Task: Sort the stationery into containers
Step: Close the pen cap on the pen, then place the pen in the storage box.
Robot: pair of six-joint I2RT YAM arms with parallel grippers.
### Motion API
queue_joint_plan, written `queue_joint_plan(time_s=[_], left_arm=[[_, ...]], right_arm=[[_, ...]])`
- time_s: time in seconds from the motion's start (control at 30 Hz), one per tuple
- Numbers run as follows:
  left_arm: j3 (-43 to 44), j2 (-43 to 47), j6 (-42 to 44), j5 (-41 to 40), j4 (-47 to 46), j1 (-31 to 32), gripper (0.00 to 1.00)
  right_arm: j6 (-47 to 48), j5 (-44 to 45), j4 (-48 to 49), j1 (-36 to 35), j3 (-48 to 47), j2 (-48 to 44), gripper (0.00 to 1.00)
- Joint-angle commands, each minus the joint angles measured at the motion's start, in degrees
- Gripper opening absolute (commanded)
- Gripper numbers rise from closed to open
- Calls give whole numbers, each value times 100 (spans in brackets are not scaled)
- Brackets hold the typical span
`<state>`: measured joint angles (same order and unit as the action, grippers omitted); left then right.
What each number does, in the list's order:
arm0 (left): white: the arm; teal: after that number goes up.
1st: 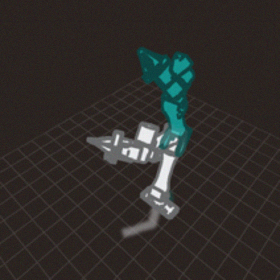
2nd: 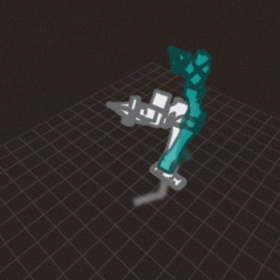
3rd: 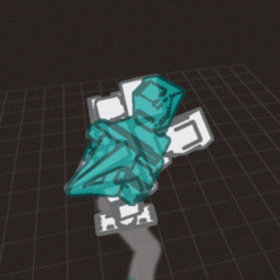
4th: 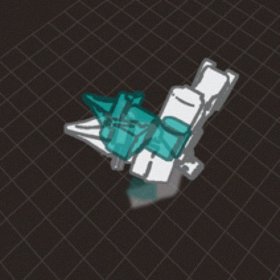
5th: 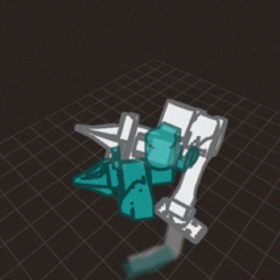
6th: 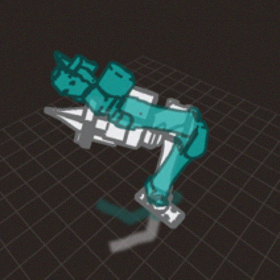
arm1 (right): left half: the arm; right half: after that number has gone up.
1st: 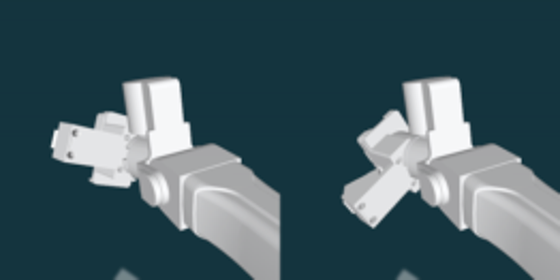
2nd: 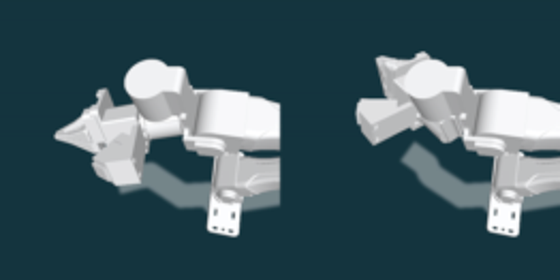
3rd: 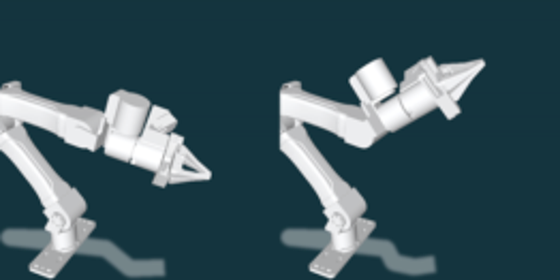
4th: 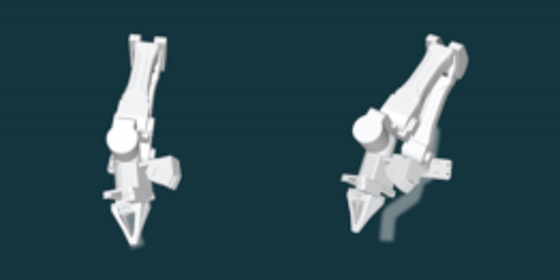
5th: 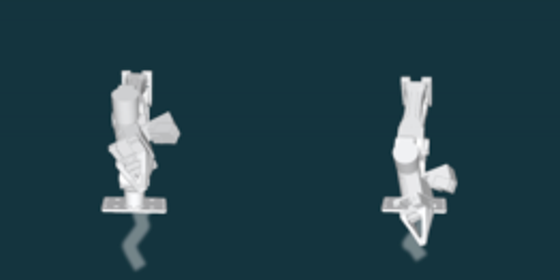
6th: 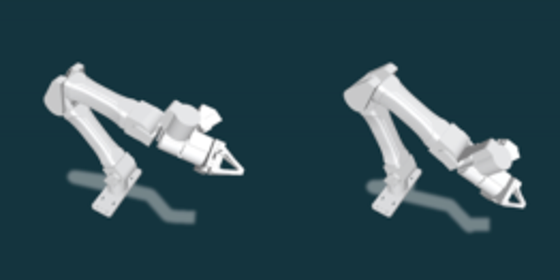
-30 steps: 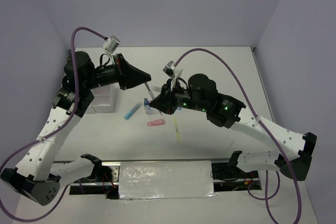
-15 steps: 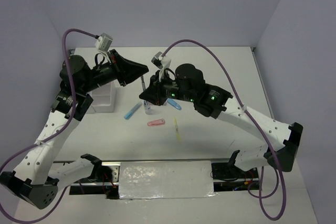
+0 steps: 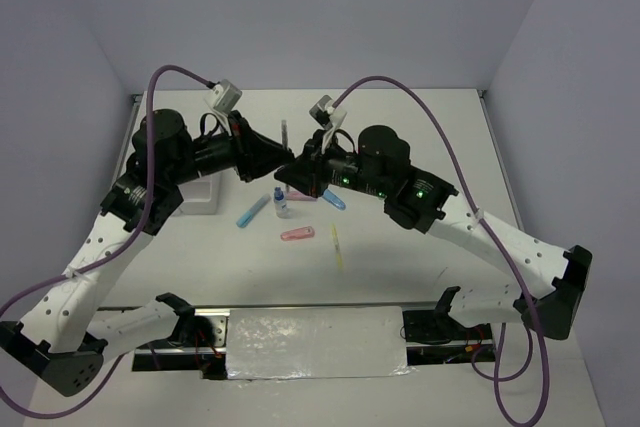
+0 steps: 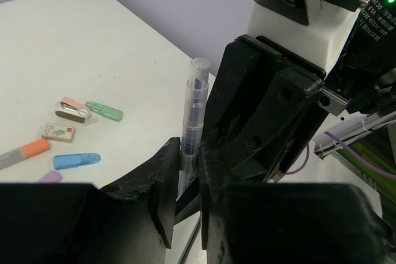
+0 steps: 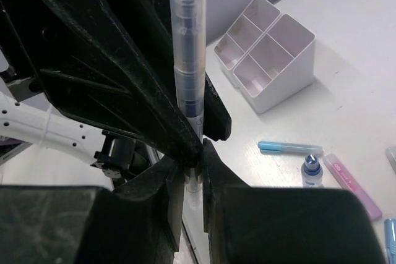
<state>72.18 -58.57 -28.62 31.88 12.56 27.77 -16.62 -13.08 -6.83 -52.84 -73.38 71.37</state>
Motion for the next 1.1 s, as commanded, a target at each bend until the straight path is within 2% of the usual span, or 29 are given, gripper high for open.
queue_joint_plan(time_s=[0.0, 0.13, 0.2, 0.3, 0.4, 0.5, 0.73, 0.83, 1.07], left_arm=[[173, -58, 111, 222, 819, 9, 30], [173, -85, 6, 214, 643, 9, 35], [191, -76, -29, 266, 564, 9, 44], [322, -111, -38, 284, 493, 9, 52], [524, -172, 41, 161, 599, 9, 53], [700, -234, 120, 64, 765, 9, 53], [920, -322, 182, 11, 906, 9, 51], [973, -392, 216, 47, 941, 9, 43], [999, -498, 331, -199, 1170, 9, 33]], right_arm=[[-43, 210, 1333, 81, 34, -396, 0], [-8, 96, 1281, 63, 149, -388, 0], [80, -1, 1106, 72, 114, -326, 0], [168, -80, 851, 72, 70, -151, 0], [282, -98, 692, 55, 79, -80, 0], [466, 33, 332, 19, 79, -45, 0], [862, 973, -555, -314, -263, 219, 0], [950, 1158, -662, -420, -273, 237, 0], [1082, 1141, -811, -543, -361, 333, 0]])
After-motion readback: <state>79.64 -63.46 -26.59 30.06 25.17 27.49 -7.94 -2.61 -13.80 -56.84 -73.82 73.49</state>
